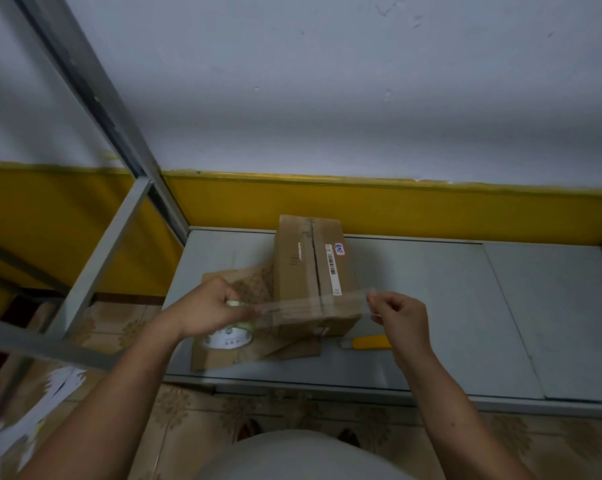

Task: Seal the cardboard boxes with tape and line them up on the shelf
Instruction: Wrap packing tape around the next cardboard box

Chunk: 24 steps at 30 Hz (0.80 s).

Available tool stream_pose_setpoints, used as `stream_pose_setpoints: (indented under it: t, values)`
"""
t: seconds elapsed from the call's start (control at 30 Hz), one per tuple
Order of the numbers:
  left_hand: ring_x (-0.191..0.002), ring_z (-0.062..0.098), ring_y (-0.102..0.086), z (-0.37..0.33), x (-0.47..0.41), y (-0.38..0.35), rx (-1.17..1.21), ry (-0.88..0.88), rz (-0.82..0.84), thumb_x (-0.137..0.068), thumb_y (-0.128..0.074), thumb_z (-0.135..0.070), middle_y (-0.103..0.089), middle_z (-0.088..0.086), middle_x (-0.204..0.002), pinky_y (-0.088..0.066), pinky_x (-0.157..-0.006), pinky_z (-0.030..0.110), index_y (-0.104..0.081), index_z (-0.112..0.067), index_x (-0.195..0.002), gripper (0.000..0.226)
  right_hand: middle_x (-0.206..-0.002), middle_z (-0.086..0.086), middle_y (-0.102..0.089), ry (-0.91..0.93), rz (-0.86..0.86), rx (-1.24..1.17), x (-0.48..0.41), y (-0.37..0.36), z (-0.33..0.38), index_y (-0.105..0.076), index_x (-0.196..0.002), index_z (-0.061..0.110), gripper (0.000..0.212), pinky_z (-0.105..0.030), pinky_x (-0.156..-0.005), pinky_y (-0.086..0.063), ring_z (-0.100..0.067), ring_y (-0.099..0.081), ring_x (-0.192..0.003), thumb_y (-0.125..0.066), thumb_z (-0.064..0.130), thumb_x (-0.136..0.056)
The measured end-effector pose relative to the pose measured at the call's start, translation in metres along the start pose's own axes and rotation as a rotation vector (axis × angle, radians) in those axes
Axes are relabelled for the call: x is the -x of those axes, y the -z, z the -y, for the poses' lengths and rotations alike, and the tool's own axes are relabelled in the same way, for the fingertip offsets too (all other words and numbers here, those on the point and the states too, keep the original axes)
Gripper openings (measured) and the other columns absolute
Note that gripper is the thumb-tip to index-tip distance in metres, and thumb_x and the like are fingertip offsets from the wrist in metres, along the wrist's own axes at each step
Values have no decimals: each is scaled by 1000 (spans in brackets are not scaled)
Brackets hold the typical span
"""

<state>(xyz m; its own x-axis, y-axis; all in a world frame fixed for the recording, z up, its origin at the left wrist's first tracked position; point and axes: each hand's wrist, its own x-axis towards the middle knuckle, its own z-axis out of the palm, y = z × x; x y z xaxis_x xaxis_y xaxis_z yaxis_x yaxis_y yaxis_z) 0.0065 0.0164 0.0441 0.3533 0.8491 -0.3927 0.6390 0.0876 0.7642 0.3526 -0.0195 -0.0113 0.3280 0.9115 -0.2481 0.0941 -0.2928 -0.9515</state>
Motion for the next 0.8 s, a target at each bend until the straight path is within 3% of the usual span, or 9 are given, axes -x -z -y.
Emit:
stream_pose_setpoints:
  t: [0.2,0.4,0.57,0.7,0.8]
  values:
    - [-45,17,-33,-4,-19,-3,-300,200,-59,-71,-75,-81,-32,-2,-46,-24,-55,36,-39,-24,-46,72,-84,-3,-78,-115,-46,-39,-8,5,-22,-81,-92,13,16,-42,-82,-64,-20,-75,-86,-76,28,-94]
    - [-41,16,-33,-1,-32,-7,-262,196,-1,-75,-81,-72,-35,0,-47,-24,-51,32,-42,-23,-47,68,-85,-7,-78,-177,-50,-44,-10,8,-40,-80,-93,11,14,-41,-81,-64,-24,-75,-90,-77,24,-93]
    - [-41,15,-35,9,-43,-12,-256,215,8,-75,-82,-71,-37,-2,-44,-25,-55,33,-42,-24,-43,70,-86,-7,-77,-185,-51,-9,-13,9,-46,-80,-92,12,13,-38,-79,-62,-24,-73,-89,-76,24,-93]
    - [-43,14,-33,16,-49,-14,-256,204,39,-73,-82,-73,-34,-4,-45,-23,-56,33,-40,-23,-46,70,-83,-8,-76,-227,-38,-13,-12,5,-54,-80,-86,11,12,-43,-81,-60,-26,-72,-87,-77,21,-92]
    - [-45,12,-33,26,-48,-17,-241,196,62,-71,-81,-75,-34,-5,-45,-23,-53,32,-41,-23,-46,70,-82,-14,-75,-246,19,11,-9,-1,-59,-78,-77,13,16,-35,-72,-56,-23,-67,-80,-78,21,-92]
